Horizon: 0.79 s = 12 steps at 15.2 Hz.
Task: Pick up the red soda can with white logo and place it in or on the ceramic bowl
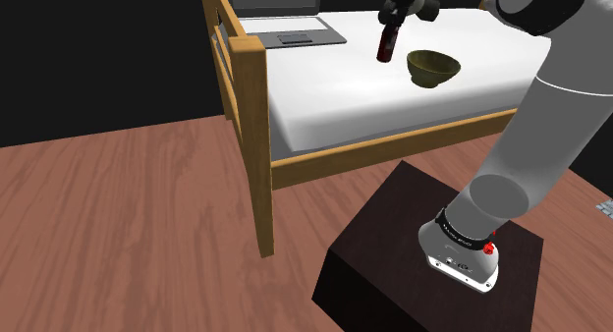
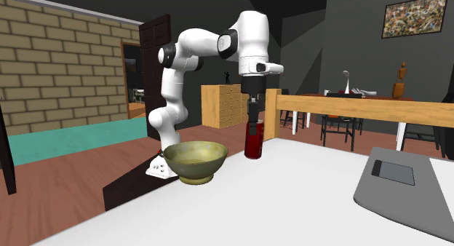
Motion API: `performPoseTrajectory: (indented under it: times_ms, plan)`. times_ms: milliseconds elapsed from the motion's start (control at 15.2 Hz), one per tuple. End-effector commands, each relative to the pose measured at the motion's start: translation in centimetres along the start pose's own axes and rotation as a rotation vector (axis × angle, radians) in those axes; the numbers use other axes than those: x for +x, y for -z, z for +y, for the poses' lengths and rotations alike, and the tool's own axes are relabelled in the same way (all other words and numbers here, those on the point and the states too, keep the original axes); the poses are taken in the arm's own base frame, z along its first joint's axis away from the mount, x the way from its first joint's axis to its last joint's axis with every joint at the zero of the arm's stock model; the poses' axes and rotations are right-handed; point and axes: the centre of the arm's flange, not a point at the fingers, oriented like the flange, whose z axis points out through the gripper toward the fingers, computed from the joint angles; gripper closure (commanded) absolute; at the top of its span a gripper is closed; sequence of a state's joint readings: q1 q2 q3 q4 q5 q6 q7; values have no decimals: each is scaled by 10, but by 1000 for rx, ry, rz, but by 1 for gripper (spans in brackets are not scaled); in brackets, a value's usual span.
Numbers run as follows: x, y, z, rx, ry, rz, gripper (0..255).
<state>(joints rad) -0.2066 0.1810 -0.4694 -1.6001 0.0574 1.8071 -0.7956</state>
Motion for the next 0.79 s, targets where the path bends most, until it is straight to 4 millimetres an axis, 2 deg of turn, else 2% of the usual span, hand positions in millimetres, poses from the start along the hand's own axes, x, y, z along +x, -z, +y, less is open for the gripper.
performPoseTrajectory:
  times_ms: [0, 726]
  plan:
    - [1, 11, -1, 0, 0, 0, 255]
    - [2, 69, 2, 0, 0, 0, 255]
